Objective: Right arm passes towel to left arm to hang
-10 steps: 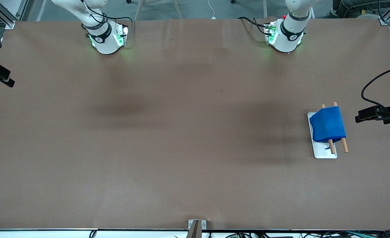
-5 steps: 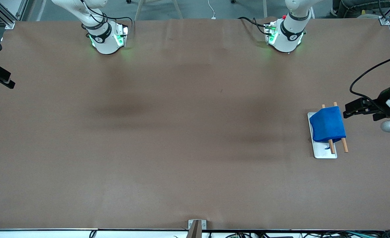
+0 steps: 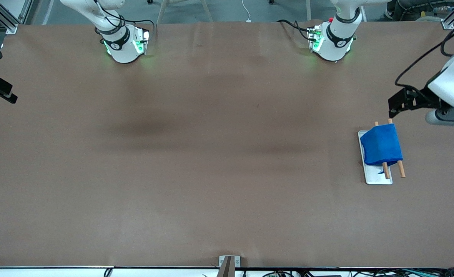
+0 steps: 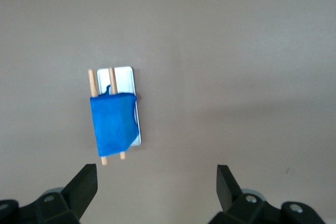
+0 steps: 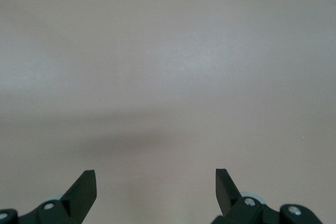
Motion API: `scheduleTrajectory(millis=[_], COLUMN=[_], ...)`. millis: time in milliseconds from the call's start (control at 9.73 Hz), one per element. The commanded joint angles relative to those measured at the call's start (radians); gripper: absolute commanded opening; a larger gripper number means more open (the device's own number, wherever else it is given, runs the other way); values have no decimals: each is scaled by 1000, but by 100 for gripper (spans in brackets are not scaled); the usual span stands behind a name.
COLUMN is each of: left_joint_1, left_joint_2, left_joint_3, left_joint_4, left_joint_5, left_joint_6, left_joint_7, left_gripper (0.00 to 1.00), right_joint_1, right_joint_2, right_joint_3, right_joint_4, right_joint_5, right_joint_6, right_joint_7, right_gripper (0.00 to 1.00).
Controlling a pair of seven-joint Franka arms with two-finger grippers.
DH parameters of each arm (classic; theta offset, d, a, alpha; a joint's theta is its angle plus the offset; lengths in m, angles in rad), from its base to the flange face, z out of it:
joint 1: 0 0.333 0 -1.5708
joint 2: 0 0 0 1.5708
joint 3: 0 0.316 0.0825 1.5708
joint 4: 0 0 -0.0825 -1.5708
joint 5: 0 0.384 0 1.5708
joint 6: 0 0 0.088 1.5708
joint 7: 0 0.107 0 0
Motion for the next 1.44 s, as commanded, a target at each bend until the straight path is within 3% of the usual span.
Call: scheduleTrajectory(millis=[0,103,206,308,411,720,1336], left_joint_1=[-36,-27,23,63,65,73,73], left_joint_2=[-144,-183,-210,-223,-223,-192,-187], left_joint_3=[53,47,-2,-54,-63,-62,-62], left_joint_4=[-213,-255,-283,-286,-280,-220,-215], left_joint_5=[-24,-25,-27,-27,-25,-25,-27], left_joint_6=[31,40,44,41,28,6,5], left_joint_7=[-14,-48,-72,-86,-135,-122,-59], left_gripper=[100,100,100,100,100,100,100], right_joint_1=[-15,-15,-16,-16,-15,-16,-16], right_joint_2=[7,7,7,8,8,8,8], right_joint_3=[13,13,13,13,12,13,13], right_joint_4=[13,13,13,13,13,13,13], right_joint_5=[-1,-1,-1,-1,1,1,1], right_joint_6=[-1,-1,-1,0,0,0,0], right_joint_7=[3,3,3,3,3,3,5], right_gripper=[100,100,100,100,100,100,100])
